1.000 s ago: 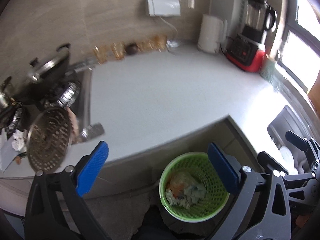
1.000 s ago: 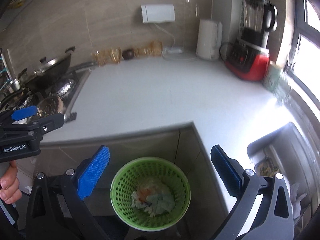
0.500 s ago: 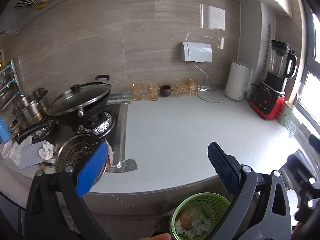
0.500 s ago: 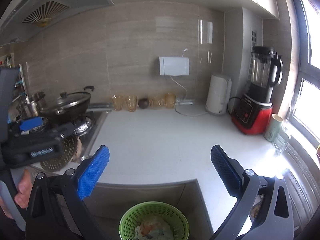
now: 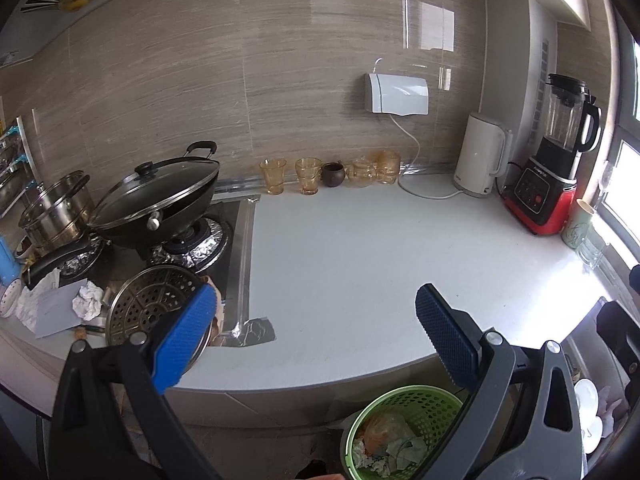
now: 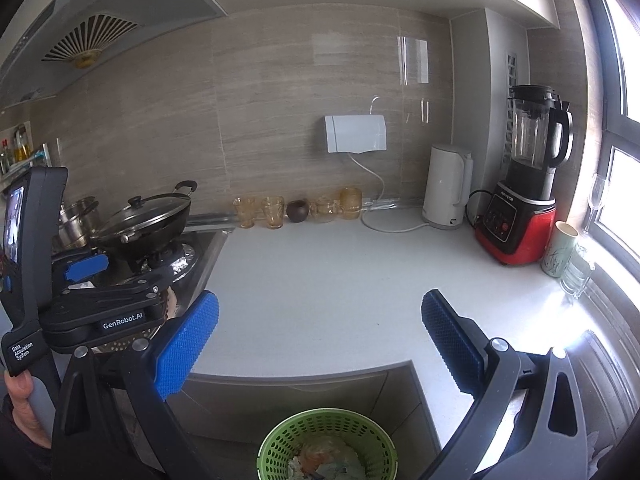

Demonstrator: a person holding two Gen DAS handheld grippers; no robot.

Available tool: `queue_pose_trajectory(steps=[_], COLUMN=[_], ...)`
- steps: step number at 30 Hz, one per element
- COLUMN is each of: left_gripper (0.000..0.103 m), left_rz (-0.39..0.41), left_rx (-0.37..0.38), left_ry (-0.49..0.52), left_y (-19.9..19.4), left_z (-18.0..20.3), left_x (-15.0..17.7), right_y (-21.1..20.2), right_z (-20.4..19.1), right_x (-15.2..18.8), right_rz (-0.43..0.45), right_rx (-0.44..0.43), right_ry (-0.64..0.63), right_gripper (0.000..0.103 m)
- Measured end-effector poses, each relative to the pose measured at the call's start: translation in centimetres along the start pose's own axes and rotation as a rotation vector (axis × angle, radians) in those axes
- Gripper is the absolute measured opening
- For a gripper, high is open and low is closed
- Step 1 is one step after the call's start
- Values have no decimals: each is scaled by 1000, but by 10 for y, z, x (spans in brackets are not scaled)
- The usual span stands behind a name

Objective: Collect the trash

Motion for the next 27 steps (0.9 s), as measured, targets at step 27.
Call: queue_pose_trajectory(steps=[27], left_gripper=[95], left_rz=[7], left_rx=[8], left_ry=[37], left_y=[12], left_z=[9], left_x=[-6], right_y=[15], right_z=[22], right_x=[7], right_rz=[-42], right_rx=[49], right_ry=[45], right_gripper=[101])
Point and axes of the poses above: each gripper's, at about its wrist camera, not at the fingertips, and y roughly the way its jaws point, z to its right, x to its underside, the point moved 9 cm from there along y, roughly the way its jaws point, and after that the axes turned 13 degrees about -x, right-handed, at the moved point
